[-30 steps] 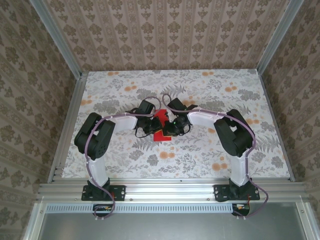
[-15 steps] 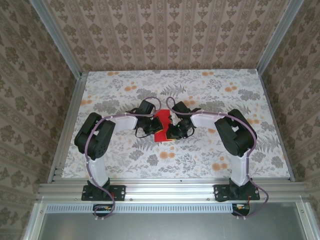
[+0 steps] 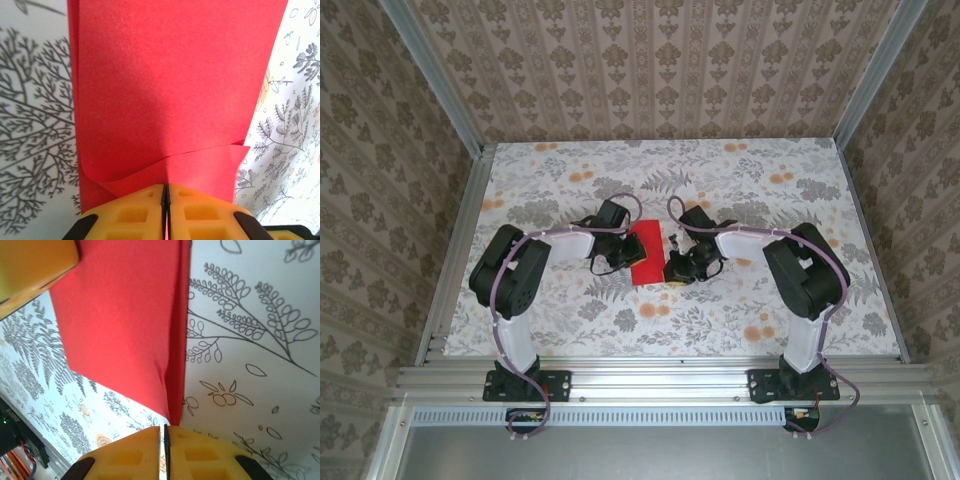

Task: Fold a paper plane with a square sheet of paper (pick it up from the middle)
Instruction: Fold the triangle a second time at the center of the table.

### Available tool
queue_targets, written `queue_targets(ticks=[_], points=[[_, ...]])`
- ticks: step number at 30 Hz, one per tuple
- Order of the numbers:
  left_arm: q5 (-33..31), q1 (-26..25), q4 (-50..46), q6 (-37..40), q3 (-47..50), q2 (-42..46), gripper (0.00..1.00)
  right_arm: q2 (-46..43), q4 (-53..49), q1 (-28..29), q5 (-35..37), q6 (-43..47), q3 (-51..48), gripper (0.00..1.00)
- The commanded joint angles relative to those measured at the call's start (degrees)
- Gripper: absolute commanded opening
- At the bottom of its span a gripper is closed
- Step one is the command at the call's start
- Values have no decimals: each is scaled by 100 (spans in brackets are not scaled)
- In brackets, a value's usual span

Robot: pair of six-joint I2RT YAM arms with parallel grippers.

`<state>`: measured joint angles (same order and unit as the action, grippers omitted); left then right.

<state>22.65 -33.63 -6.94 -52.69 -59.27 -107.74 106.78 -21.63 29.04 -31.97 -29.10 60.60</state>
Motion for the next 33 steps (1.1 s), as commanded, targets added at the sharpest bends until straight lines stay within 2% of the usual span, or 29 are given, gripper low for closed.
queue_targets(ticks=[1, 9, 16, 21, 33], points=[[-341, 102, -197, 72, 74, -247, 12, -231, -102, -7, -67, -93, 228, 13], [-323, 76, -211, 69, 42, -247, 12, 393, -65, 85, 2, -159, 794, 13], [-326, 67, -220, 83, 33, -212, 12, 671, -326, 80, 228, -108, 754, 12], [-374, 100, -255, 147, -2, -177, 12, 780, -635, 85, 662, -97, 606, 11], [-549, 598, -400, 625, -118, -154, 13, 783, -689, 110, 742, -123, 347, 11]])
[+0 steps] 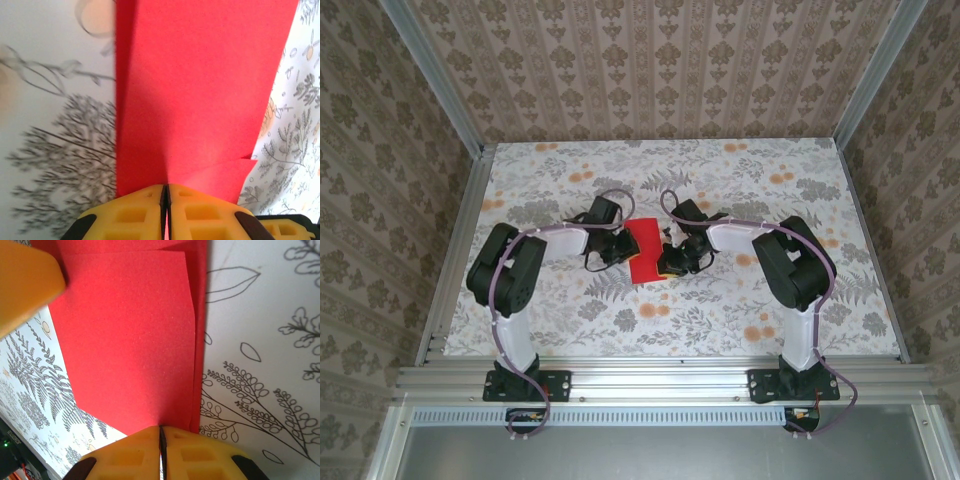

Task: Fold a paper plane with a square sheet of paper (pick it up from the middle)
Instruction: Fold the triangle a second time at the center of the table.

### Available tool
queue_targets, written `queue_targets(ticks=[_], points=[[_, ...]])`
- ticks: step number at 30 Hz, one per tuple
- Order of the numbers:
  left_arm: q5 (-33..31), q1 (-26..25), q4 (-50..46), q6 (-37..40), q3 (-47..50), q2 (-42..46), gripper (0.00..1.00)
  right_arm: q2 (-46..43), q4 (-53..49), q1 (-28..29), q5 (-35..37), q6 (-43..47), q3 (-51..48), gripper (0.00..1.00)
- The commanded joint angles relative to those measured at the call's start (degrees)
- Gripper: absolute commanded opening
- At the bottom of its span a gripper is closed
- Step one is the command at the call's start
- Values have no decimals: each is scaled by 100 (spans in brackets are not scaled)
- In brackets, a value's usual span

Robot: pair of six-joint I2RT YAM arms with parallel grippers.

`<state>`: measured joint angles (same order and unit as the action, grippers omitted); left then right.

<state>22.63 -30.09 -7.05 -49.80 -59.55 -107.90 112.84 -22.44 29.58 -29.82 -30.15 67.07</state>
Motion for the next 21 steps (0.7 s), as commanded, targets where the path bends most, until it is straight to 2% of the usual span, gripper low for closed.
queue_targets(ticks=[1, 7, 11, 16, 21], points=[[-558, 285, -417, 371, -107, -156, 13, 171, -604, 63, 522, -23, -287, 11], [-432, 355, -379, 634, -166, 9, 14, 177, -556, 93, 502, -73, -255, 11], [-82, 346, -86, 677, -67, 436, 17, 175, -534, 99, 477, -106, -247, 11], [192, 73, 331, 492, 248, 860, 19, 158, -507, 109, 456, -162, -249, 10], [302, -342, 638, 167, 409, 661, 17, 170, -507, 109, 451, -193, -264, 5]])
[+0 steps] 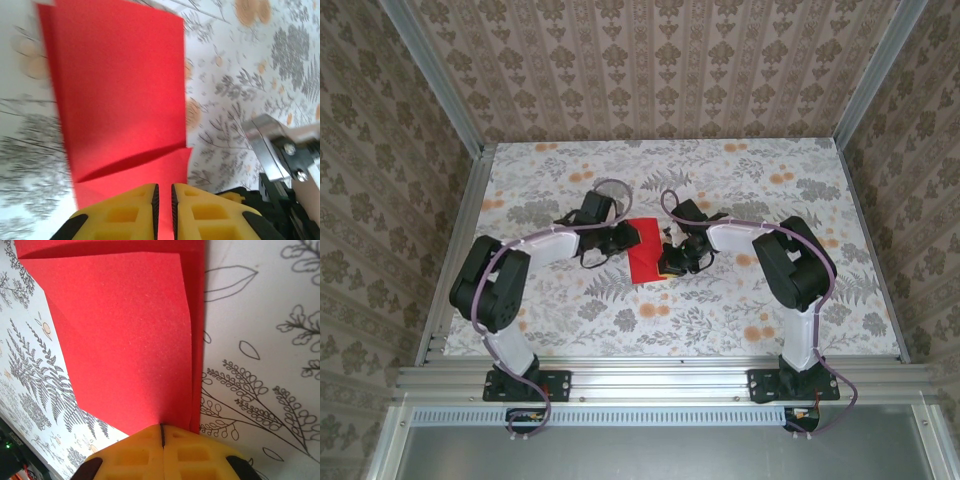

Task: Fold a paper plane with a square sheet of paper (pick it up from the middle)
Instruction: Fold the triangle a second time at the center of the table.

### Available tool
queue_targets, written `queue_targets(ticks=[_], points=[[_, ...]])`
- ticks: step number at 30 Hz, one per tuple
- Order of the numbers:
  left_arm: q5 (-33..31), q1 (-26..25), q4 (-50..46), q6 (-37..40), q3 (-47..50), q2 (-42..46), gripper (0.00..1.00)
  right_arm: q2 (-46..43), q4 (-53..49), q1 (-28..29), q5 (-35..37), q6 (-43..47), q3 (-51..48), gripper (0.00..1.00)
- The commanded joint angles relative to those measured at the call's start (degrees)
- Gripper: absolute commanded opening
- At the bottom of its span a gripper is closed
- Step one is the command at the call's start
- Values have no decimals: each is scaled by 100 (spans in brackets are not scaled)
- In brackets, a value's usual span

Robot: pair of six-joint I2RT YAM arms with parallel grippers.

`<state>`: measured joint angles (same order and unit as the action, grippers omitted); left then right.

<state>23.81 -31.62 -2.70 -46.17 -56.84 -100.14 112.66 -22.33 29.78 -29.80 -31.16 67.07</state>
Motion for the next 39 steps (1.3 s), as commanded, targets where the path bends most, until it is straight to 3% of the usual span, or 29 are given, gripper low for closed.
queue_targets(ticks=[1, 10, 17, 33, 39], points=[[185, -271, 217, -224, 134, -207, 16, 188, -518, 89, 441, -101, -264, 5], [297, -492, 298, -375, -2, -745, 14, 194, -475, 89, 448, -154, -315, 4], [-41, -421, -191, -256, -99, -843, 13, 207, -507, 89, 507, -171, -368, 4], [-413, 732, -654, 299, 4, -608, 14, 142, -606, 98, 568, -60, -442, 4], [-793, 811, -1220, 642, -306, -76, 19, -158, -665, 210, 398, 95, 43, 9]])
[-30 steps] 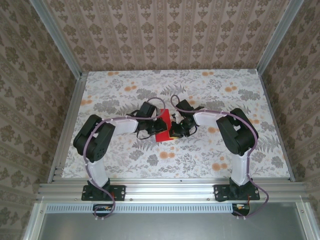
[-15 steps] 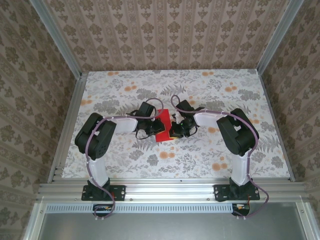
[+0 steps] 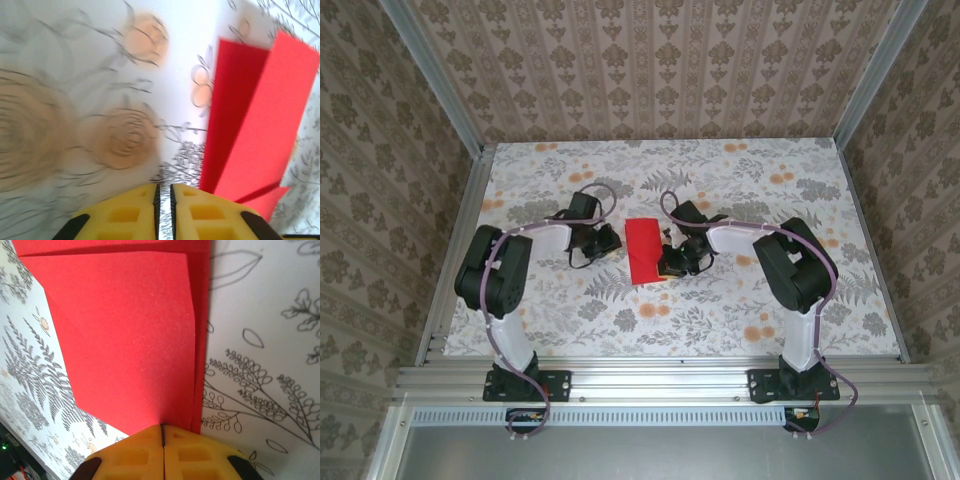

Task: Fold a paper plane with a square sheet of paper (pick it up from the middle)
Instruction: Fold the triangle a second time at the center of the table.

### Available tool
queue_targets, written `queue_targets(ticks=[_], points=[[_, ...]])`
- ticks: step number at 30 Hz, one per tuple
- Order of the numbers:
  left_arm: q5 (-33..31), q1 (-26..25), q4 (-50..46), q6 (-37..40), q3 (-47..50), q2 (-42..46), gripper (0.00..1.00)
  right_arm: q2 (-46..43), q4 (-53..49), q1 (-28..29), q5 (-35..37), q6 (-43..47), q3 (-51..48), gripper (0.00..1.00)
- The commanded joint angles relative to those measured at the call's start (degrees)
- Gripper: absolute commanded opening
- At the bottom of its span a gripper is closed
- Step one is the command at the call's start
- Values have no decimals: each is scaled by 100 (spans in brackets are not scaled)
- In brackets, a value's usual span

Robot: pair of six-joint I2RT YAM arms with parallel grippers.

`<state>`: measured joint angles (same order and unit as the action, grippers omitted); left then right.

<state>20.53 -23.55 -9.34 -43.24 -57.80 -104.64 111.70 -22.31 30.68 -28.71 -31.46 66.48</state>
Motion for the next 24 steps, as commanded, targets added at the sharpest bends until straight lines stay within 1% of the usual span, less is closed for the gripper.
queue_targets(ticks=[1, 3, 6, 9, 12, 14, 18, 22, 24], points=[[-533, 0, -637, 369, -212, 497, 21, -172, -678, 154, 287, 175, 232, 12], [-623, 11, -715, 393, -132, 742, 26, -417, -683, 214, 363, 276, 428, 19], [-657, 15, -700, 312, 137, 1093, 33, -745, -764, 279, 713, 467, 674, 31], [-647, 24, -613, 189, 470, 1447, 45, -912, -1062, 396, 1433, 909, 902, 43], [-616, 59, -526, 47, 750, 1756, 60, -840, -1419, 538, 2266, 1341, 1180, 52], [-568, 70, -460, -32, 899, 1919, 66, -720, -1549, 571, 2514, 1449, 1329, 53], [-235, 61, -197, -231, 1160, 2117, 72, -416, -1646, 571, 2650, 1402, 1554, 51], [208, -17, 339, -526, 1422, 2119, 76, -143, -1672, 536, 2676, 1290, 1714, 45], [426, -90, 769, -668, 1590, 2090, 78, -20, -1704, 486, 2652, 1231, 1791, 41]])
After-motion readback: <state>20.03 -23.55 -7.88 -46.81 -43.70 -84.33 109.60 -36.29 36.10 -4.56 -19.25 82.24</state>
